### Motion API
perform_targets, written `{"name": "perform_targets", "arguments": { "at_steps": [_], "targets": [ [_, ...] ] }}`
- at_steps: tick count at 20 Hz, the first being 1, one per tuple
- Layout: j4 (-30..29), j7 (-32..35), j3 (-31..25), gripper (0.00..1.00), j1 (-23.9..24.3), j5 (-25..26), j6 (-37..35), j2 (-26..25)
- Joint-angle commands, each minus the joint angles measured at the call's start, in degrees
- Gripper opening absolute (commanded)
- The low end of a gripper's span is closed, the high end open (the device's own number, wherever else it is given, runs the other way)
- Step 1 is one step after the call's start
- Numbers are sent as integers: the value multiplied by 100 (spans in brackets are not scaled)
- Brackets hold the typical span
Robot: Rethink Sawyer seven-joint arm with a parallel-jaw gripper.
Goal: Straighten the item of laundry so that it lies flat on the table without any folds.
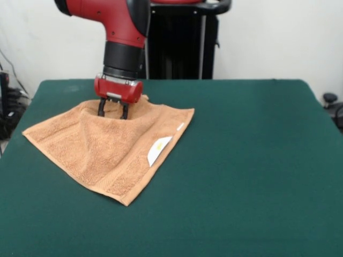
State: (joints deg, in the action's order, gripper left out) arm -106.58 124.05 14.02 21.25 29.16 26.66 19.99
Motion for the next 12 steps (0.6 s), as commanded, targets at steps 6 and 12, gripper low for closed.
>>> {"name": "perform_targets", "arguments": {
  "at_steps": [6, 12],
  "targets": [
    [-459, 191, -315, 100, 165, 658, -1096, -627],
    [-421, 202, -284, 0, 177, 865, -1047, -636]
  ]
}}
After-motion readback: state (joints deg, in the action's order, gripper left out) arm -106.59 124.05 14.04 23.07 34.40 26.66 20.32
